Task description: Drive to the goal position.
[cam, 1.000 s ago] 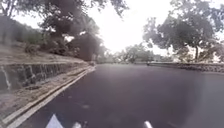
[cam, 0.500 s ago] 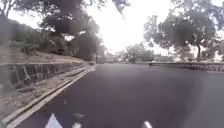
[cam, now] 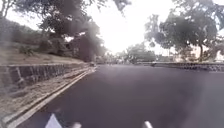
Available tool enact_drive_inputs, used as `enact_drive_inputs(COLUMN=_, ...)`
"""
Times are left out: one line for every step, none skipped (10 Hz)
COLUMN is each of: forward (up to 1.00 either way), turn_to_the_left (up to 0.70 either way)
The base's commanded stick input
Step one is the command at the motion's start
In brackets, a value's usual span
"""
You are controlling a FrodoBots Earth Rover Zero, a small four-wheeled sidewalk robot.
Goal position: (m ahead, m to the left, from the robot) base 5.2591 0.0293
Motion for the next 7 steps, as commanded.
enact_drive_inputs(forward=0.50, turn_to_the_left=0.00)
enact_drive_inputs(forward=0.50, turn_to_the_left=0.00)
enact_drive_inputs(forward=0.50, turn_to_the_left=0.00)
enact_drive_inputs(forward=0.50, turn_to_the_left=0.00)
enact_drive_inputs(forward=0.50, turn_to_the_left=0.00)
enact_drive_inputs(forward=0.50, turn_to_the_left=0.00)
enact_drive_inputs(forward=0.50, turn_to_the_left=0.00)
